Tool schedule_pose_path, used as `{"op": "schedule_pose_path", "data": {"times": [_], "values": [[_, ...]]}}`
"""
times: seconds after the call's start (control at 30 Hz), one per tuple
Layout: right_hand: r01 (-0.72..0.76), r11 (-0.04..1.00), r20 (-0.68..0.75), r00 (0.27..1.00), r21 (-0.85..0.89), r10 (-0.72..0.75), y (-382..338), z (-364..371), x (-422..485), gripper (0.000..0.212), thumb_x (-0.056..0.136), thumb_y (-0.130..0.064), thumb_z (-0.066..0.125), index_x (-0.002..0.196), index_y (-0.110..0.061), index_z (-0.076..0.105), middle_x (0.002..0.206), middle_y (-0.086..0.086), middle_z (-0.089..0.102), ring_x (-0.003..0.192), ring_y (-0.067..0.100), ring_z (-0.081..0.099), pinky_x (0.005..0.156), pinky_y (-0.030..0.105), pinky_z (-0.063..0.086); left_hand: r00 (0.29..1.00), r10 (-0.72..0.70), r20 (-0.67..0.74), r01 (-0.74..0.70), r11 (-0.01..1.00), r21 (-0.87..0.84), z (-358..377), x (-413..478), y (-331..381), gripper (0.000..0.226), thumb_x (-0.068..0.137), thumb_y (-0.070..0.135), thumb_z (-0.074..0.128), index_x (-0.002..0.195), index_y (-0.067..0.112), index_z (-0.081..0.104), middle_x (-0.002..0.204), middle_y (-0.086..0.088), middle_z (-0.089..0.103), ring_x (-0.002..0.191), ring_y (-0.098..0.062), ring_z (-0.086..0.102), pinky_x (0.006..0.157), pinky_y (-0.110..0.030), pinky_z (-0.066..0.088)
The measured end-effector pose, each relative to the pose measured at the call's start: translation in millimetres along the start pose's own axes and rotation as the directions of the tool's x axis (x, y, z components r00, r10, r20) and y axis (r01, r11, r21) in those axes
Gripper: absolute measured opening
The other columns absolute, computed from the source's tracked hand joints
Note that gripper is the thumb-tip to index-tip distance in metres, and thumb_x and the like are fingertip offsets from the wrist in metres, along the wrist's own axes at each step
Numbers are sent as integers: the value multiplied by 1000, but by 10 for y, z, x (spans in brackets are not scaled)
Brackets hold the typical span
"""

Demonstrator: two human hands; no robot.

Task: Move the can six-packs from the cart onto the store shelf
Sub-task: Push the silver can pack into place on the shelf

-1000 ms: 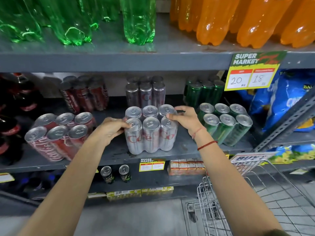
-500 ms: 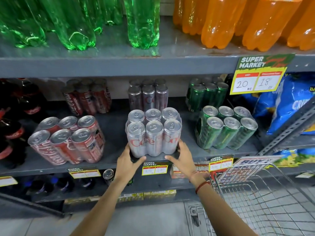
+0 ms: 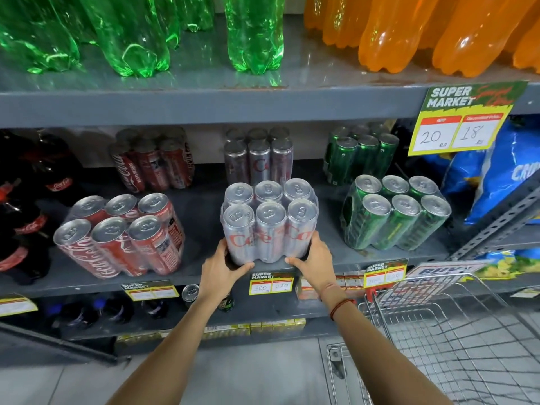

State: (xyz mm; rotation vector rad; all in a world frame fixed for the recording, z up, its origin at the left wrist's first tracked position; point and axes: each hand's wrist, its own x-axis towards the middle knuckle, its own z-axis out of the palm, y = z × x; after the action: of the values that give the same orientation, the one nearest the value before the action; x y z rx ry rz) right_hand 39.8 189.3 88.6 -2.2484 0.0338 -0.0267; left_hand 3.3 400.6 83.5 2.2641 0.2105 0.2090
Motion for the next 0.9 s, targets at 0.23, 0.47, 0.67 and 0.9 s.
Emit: {"op": "schedule_pose_path", "data": {"times": [0.23, 0.47, 0.67, 0.9], "values": [[8, 999, 42, 999, -39, -6, -49, -59, -17, 68, 64, -26, 82, 117, -6, 44, 118, 14, 61, 111, 31, 52, 86, 34, 39, 1000, 6, 23, -5, 1000, -17, -4, -7, -70, 75, 66, 42, 78, 128, 14, 46, 120, -5, 67, 108, -26, 62, 85, -38, 52], [21, 1000, 56, 998, 21, -23, -13, -44, -95, 67, 65, -24, 81, 119, -8, 45, 117, 11, 60, 110, 28, 49, 83, 27, 34, 998, 1, 55, 2, 999, -54, -6, -29, -122, 77, 67, 43, 76, 131, 15, 44, 123, -4, 65, 112, -23, 59, 91, -38, 50], [3, 996, 54, 998, 88, -8, 56, -15, -123, 66, 64, -32, 80, 119, -18, 45, 108, 5, 61, 105, 24, 53, 92, 40, 47, 999, 16, 28, -13, 996, -89, -1, -49, -86, 71, 67, 37, 78, 127, 15, 47, 115, 0, 67, 103, -15, 61, 81, -24, 46], [-3, 993, 88, 996, 115, -7, 76, -17, -66, 69, 68, -28, 79, 125, -16, 43, 115, 11, 58, 110, 25, 51, 98, 38, 44, 1000, 16, 11, -15, 997, -70, 19, -56, -98, 74, 66, 41, 78, 128, 17, 47, 115, 1, 68, 104, -16, 63, 82, -27, 49]]}}
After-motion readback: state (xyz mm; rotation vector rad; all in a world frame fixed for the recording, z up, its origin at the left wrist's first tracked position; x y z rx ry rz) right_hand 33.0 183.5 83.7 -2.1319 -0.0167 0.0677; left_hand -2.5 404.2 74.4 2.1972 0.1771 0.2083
